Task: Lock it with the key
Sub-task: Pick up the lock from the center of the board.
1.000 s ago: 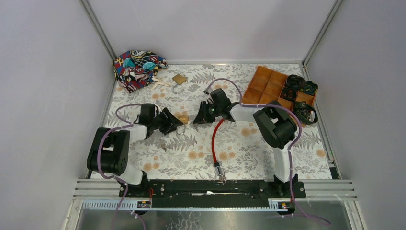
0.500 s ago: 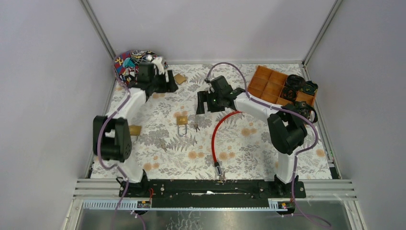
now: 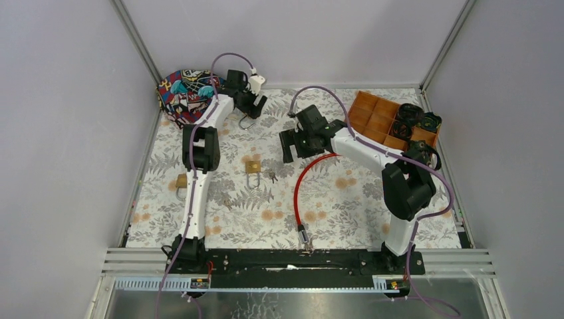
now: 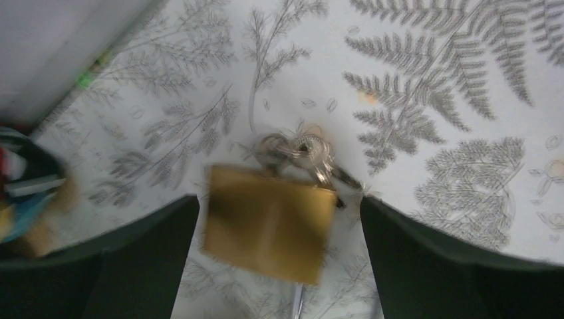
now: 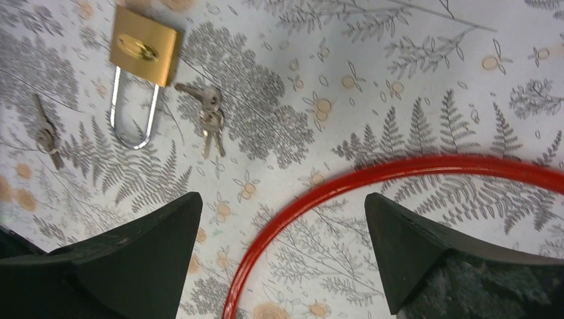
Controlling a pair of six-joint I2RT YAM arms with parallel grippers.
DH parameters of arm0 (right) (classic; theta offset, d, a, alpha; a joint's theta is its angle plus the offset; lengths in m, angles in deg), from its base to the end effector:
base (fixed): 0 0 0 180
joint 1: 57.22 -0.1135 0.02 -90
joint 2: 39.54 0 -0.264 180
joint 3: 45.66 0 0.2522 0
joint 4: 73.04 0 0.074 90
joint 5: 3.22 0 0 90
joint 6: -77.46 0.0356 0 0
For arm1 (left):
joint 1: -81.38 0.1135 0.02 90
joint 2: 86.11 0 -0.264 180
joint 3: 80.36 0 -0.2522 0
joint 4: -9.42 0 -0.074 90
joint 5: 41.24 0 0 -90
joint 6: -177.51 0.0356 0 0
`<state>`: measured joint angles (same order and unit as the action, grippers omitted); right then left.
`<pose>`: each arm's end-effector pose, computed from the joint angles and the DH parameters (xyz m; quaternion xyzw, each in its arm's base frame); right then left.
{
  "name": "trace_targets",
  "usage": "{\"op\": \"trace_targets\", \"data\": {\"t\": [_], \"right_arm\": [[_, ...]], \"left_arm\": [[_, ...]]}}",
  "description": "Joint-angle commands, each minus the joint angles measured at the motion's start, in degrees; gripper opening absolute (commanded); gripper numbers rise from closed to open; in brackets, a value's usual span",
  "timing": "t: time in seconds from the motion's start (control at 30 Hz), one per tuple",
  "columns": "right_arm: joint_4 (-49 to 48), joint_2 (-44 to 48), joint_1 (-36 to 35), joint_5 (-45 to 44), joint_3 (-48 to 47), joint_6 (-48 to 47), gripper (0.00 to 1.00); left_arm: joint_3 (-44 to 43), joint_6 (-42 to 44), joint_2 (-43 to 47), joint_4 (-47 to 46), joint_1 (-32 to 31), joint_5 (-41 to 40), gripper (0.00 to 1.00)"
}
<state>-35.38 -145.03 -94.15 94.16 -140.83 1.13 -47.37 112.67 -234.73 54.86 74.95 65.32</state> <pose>0.3264 0.2511 0.2415 -0.2104 0.9078 0.2072 0.2978 0.5664 -0.0740 0.1647 0.3014 0.8718 -0.0733 0.3793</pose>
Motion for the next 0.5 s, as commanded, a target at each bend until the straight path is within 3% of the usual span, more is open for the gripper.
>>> {"op": "trace_targets", "data": {"t": [0.0, 0.23, 0.4, 0.47], "right_arm": [[5.54, 3.3, 0.28, -3.27, -0.94, -3.09, 1.0], [6.11, 6.34, 0.29, -9.32, 0.37, -4.13, 1.0], [6.17, 7.45, 0.28, -11.66, 0.33, -6.15, 1.0], [6.44, 7.33, 0.28, -11.7, -0.07, -6.37, 1.0]], "left_arm": [[-6.15, 8.48, -2.75, -1.27, -0.21, -2.69, 0.99], [-2.75, -1.68, -3.74, 4.73, 0.02, 7.07, 0.98], [-0.57, 2.95, -4.47, 6.65, -0.93, 7.14, 0.94], [-1.76, 3.37, -5.42, 8.1, -1.2, 7.05, 0.87]]}}
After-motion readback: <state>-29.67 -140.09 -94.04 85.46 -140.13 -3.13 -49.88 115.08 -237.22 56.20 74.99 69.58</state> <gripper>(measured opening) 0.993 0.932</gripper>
